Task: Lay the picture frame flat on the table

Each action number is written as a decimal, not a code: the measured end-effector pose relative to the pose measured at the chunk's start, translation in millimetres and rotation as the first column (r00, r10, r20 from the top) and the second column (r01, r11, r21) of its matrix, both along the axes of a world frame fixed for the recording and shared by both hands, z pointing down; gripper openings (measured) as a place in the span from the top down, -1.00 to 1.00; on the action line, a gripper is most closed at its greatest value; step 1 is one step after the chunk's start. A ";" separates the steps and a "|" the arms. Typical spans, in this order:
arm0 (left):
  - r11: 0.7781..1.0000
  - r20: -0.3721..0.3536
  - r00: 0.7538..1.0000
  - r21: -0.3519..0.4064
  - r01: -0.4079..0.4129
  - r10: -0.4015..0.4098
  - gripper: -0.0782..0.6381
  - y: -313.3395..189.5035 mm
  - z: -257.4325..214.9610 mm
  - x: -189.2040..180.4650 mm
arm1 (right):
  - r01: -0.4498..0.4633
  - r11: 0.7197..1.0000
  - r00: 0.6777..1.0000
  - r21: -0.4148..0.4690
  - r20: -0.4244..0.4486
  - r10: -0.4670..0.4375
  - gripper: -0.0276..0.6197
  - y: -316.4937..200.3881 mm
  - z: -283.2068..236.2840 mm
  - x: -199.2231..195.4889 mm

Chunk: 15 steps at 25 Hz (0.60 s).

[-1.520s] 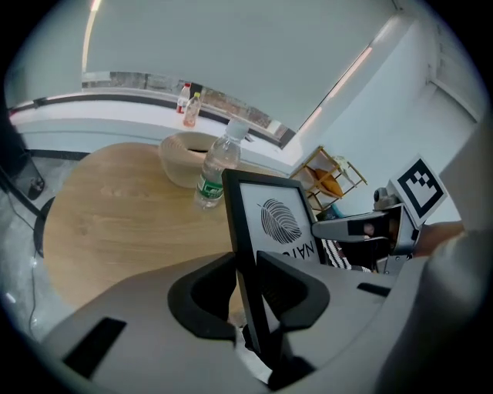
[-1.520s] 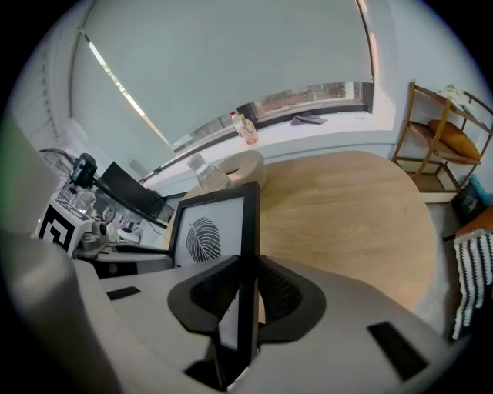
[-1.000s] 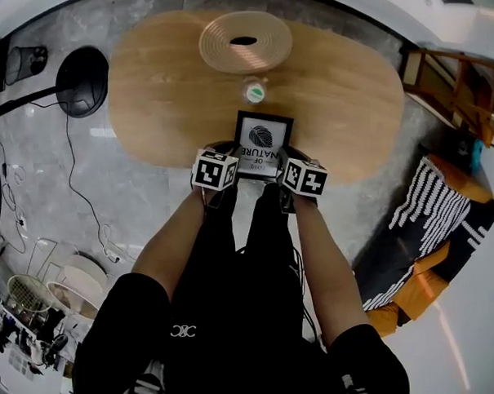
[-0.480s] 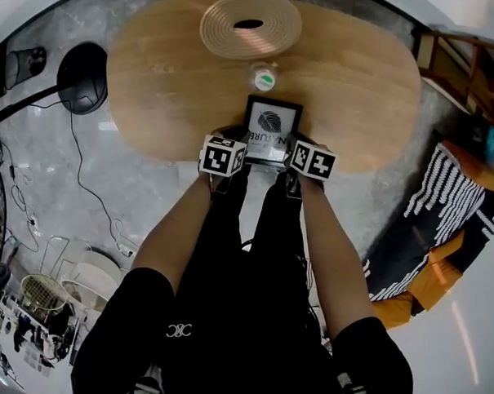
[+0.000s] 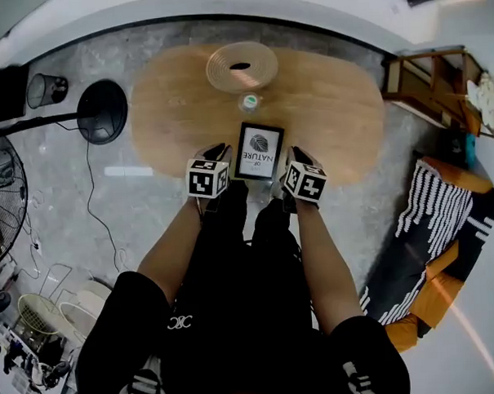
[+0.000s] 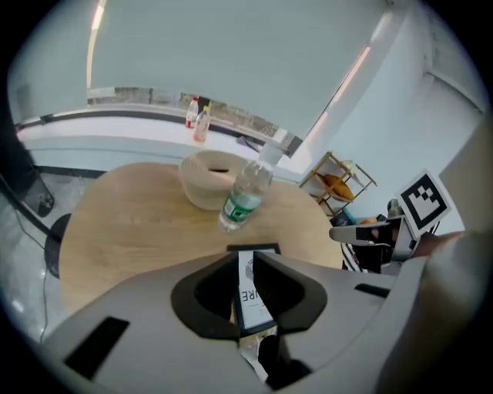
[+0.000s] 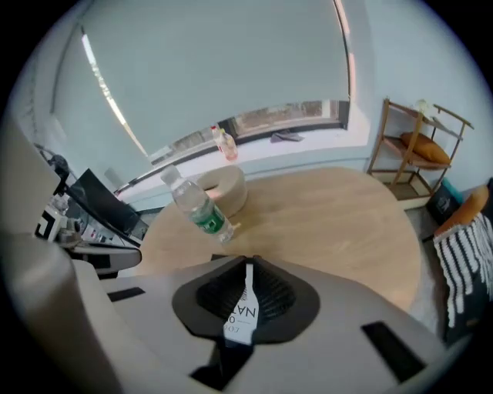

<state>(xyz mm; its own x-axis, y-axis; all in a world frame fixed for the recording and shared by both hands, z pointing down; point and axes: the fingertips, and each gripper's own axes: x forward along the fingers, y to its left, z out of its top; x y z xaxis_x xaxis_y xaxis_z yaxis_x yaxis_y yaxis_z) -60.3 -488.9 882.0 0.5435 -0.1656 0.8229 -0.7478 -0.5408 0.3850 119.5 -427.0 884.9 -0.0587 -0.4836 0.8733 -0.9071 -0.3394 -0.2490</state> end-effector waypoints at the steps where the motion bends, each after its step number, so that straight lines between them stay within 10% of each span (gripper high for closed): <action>1: 0.999 -0.009 1.000 0.033 -0.002 0.002 0.59 -0.1 -26.4 3.1 | 0.022 0.999 0.999 0.041 -0.029 -0.020 0.82 -0.4 -26.7 1.8; 6: 0.962 -0.067 0.997 0.274 -0.020 0.040 0.69 -5.3 -175.8 21.3 | 0.115 0.954 0.986 0.275 -0.152 -0.075 0.87 -4.6 -175.8 5.0; 15: 0.787 -0.256 0.967 0.597 0.154 0.005 0.72 11.0 -427.4 19.4 | 0.234 0.754 0.941 0.614 -0.338 -0.017 0.87 10.4 -429.1 -1.5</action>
